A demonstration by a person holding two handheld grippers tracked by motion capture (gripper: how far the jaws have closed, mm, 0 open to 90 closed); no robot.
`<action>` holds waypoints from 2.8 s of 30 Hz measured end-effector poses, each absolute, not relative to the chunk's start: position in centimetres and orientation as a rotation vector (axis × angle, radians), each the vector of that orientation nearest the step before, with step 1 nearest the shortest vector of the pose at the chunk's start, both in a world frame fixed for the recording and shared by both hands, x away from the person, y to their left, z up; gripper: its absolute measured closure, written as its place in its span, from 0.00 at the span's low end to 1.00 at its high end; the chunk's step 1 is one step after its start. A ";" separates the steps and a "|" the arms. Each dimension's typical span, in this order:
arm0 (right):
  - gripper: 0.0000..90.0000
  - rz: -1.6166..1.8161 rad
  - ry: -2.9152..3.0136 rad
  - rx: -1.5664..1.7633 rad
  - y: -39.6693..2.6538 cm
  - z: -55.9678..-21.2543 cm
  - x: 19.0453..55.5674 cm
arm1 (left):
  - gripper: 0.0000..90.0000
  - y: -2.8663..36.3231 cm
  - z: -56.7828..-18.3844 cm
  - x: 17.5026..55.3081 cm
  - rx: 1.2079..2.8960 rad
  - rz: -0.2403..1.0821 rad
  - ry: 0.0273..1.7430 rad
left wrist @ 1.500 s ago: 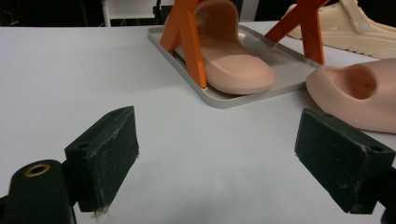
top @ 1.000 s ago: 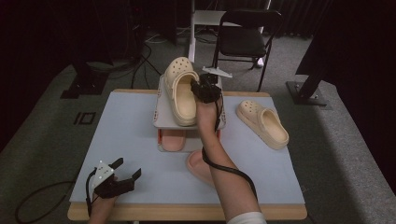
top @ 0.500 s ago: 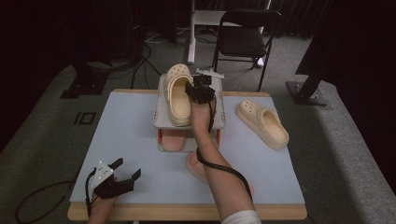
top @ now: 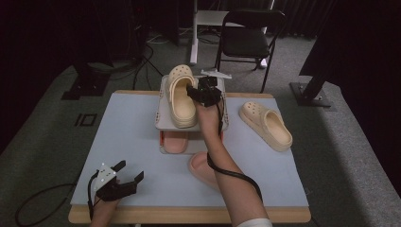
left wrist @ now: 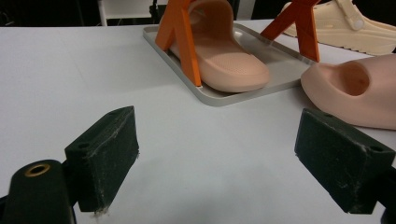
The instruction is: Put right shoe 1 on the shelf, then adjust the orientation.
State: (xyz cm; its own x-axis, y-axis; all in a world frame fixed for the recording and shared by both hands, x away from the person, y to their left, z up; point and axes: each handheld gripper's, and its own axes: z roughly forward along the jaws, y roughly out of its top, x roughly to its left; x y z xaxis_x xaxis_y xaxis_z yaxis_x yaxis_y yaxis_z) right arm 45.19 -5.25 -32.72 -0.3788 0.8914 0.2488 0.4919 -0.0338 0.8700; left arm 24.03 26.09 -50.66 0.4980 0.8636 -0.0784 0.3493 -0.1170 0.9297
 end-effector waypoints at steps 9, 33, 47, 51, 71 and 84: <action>0.57 1.435 1.903 1.403 -6.6 -32.8 43.7 | 0.15 26.0 -50.7 24.1 1.701 0.616 1.039; 0.54 1.490 1.952 1.307 -13.6 -33.9 38.4 | 0.15 25.8 -50.9 24.3 1.689 0.601 1.045; 0.51 1.493 1.985 1.260 -17.0 -36.8 34.7 | 0.15 25.9 -50.9 24.3 1.677 0.598 1.047; 0.50 1.474 1.995 1.251 -17.6 -37.7 34.2 | 0.15 25.8 -50.9 24.3 1.679 0.600 1.044; 0.40 1.349 2.139 1.126 -20.3 -44.0 30.9 | 0.15 25.7 -50.9 24.3 1.681 0.593 1.034; 0.51 1.256 2.286 1.039 -21.8 -47.1 29.1 | 0.15 25.6 -50.8 24.3 1.678 0.597 1.031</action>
State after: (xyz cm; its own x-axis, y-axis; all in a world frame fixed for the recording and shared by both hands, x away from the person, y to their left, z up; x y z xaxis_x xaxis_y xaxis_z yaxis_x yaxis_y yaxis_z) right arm 29.05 -21.81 -47.08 -0.6785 0.7325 0.0550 0.4395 0.3448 0.8294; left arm 24.34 25.64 -50.85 0.5078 0.8562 -0.0955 0.3438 -0.0998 0.9337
